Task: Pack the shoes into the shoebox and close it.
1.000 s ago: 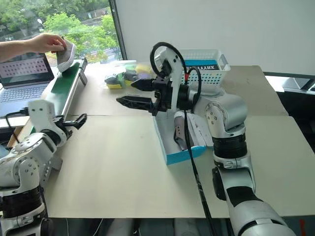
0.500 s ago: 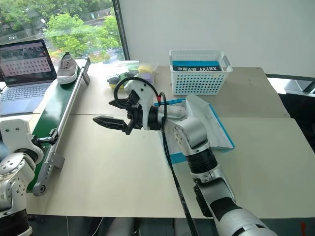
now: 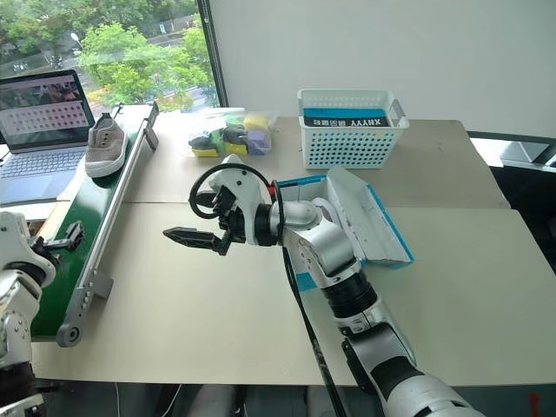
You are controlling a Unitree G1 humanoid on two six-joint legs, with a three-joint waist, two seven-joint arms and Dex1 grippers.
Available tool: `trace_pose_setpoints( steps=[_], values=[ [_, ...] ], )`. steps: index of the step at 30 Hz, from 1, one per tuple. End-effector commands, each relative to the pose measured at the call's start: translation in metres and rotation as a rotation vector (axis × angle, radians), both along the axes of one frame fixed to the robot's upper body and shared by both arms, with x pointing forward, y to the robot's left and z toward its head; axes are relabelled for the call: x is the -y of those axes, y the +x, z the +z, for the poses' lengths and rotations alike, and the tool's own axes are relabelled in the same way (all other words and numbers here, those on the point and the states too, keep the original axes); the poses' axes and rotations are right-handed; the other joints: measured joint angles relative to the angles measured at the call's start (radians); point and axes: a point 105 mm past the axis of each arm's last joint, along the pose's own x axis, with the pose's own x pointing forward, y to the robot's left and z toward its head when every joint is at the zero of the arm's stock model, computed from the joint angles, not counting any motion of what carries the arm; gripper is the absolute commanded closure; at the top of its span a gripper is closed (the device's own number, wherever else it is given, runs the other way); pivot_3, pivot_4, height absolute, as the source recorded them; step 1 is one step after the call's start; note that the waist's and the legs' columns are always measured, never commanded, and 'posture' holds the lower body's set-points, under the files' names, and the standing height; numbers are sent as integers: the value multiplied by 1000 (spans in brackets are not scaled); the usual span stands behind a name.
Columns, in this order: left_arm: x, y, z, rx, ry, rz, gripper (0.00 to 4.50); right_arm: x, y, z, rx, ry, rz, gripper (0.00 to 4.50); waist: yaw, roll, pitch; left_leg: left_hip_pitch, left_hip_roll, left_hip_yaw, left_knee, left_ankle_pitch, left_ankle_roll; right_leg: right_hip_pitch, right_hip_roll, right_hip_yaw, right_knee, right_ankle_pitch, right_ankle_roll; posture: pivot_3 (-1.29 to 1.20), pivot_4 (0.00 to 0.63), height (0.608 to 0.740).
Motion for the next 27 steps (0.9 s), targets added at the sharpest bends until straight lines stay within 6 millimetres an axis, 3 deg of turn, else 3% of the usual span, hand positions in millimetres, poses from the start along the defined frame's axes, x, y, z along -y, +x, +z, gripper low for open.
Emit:
trace_pose_setpoints(
  steps=[1,11,22,26,27],
  values=[
    [-20,14,24,37,47,-3,0,1,-3,9,53,26,-3,18,-1,0,0,0,0,0,0,0,0,0,0,0,0,0,0,0,150,740],
    [-31,48,36,15,51,-44,0,10,6,8,49,22,-77,18,-5,-1,0,0,1,1,0,0,0,-1,1,-1,1,0,0,0,150,740],
    [-27,60,-1,-159,-67,-67,0,16,13,5,42,-2,-138,18,-6,-1,0,0,1,0,0,0,0,-1,1,-1,1,0,0,0,150,740],
    [-18,60,-10,-185,-132,-112,934,20,18,5,52,-16,-169,0,-2,-1,0,1,1,0,0,0,0,-1,1,-1,2,0,0,0,150,740],
    [-18,60,-8,-177,-135,-115,1363,20,18,5,53,-17,-172,0,1,-1,0,1,1,0,0,0,0,-1,1,-1,3,0,0,0,150,740]
  ],
)
